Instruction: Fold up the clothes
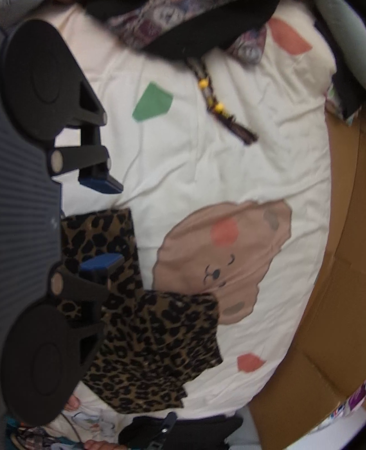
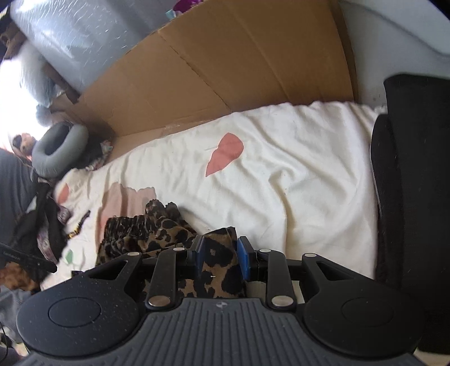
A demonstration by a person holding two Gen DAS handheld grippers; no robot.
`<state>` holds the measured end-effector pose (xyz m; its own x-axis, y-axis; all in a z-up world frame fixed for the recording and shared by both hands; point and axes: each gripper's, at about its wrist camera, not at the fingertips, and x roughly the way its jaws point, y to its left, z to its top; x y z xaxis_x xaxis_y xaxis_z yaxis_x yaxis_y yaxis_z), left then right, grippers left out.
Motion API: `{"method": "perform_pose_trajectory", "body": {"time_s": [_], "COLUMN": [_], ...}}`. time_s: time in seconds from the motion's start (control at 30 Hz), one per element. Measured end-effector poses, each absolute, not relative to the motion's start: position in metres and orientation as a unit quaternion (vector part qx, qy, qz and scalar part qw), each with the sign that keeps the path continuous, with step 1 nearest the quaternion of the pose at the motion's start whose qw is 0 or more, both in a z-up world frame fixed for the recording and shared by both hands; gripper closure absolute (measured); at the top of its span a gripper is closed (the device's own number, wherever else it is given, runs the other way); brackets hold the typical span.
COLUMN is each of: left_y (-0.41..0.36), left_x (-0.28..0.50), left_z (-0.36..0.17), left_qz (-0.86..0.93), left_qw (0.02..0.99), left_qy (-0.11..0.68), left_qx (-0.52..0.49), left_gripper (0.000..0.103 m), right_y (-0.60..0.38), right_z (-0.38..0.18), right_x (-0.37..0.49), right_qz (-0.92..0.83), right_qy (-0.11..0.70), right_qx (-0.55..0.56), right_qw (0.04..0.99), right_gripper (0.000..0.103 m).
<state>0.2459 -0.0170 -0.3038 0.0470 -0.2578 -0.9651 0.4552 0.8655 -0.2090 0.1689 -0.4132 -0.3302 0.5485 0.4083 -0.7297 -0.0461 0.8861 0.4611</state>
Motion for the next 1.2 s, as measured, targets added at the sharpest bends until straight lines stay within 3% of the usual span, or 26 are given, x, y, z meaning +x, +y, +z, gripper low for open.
{"method": "perform_pose_trajectory", "body": {"time_s": [0.3,0.43,0.6,0.73,1.03,1.2], "left_y": [-0.004,0.005,0.007,0.004,0.005,0.005], "left_x": [0.229,0.233,0.232,0.23,0.233,0.237], "left_z": [-0.326,-0.334,-0.342,-0.349,-0.361,-0.361], "left_qz": [-0.277,-0.273,-0.276,-0.286,-0.275,-0.277], "left_qw": [0.744,0.742,0.733,0.728,0.726,0.726], "left_qy": [0.604,0.612,0.621,0.623,0.631,0.629], "left_qx": [0.072,0.016,-0.005,-0.009,-0.012,-0.019], "left_gripper": [0.052,0.052,0.056,0.066,0.066,0.081], "right_y": [-0.404,-0.399,-0.396,-0.397,-0.391,-0.385], "right_z": [-0.326,-0.334,-0.344,-0.349,-0.354,-0.351], "right_x": [0.176,0.176,0.171,0.168,0.171,0.175], "right_qz": [0.103,0.099,0.097,0.093,0.108,0.124], "right_qy": [0.464,0.483,0.5,0.503,0.503,0.497], "right_qx": [0.169,0.159,0.151,0.149,0.143,0.126], "right_qw": [0.864,0.856,0.847,0.846,0.846,0.85], "right_gripper": [0.076,0.065,0.064,0.065,0.065,0.065]}}
